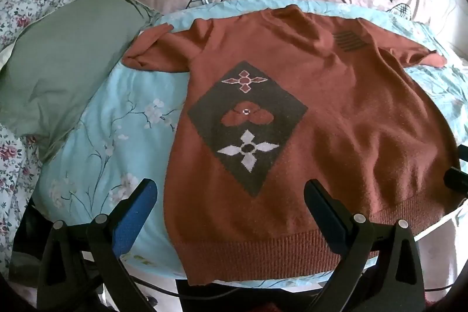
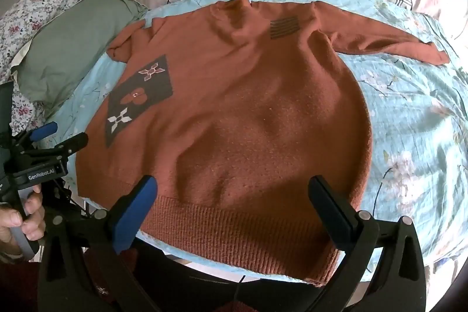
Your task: Fold small clothes
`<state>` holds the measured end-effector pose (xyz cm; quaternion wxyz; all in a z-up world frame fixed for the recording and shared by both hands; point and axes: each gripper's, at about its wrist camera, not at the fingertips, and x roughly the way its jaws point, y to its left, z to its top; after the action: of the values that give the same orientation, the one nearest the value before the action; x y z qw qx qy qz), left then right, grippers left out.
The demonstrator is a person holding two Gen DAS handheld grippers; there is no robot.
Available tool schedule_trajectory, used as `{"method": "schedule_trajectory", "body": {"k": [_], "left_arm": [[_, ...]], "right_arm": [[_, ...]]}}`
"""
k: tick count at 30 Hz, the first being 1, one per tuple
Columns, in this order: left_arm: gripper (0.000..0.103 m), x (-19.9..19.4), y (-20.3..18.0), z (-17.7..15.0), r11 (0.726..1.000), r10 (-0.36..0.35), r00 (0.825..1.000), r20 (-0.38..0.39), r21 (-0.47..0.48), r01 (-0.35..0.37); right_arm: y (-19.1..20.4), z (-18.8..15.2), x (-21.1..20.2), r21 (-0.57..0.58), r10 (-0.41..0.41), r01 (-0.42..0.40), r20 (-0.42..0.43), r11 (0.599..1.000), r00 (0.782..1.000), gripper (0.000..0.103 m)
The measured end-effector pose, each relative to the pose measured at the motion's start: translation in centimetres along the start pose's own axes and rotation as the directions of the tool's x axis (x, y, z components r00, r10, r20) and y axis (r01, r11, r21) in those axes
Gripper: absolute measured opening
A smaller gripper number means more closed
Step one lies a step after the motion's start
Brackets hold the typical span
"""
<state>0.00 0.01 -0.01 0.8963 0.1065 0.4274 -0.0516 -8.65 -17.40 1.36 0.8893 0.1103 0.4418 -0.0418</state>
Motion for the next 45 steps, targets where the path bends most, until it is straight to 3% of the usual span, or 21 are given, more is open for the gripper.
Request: {"method": "schedule_trajectory", "body": {"k": [31,35,41,45], "left_arm": [[0.101,1.0,0.0,0.3,1.000,0.020,0.999,-0.047,0.021,-0.019],[0.101,1.1,-0.2,0.5,1.000,0.000,1.000,-0.015,-0.001,0.000],[0.101,1.4,-0.1,0.8,0.999,-0.030,0.998,-0.048,-0.025,0.028],[0.101,1.5,-0.1,1.2,1.000,0.000,1.000,-0.024,-0.008,0.000]], "right_arm": [[-0.5,0.9,-0.2,-0.004,-0.006,0.006,0.019,1.000,1.000,0.103],[-0.6,1.1,-0.1,-0.017,-0.019,0.020,0.024,1.000,1.000,0.103],[-0.8,1.4,0.2,0.019,0.018,-0.018,0.007,1.000,1.000,0.103],[-1.0,1.5,0.3,0.040,0.042,-0.042,0.001,0.998,0.999,0.103]]}}
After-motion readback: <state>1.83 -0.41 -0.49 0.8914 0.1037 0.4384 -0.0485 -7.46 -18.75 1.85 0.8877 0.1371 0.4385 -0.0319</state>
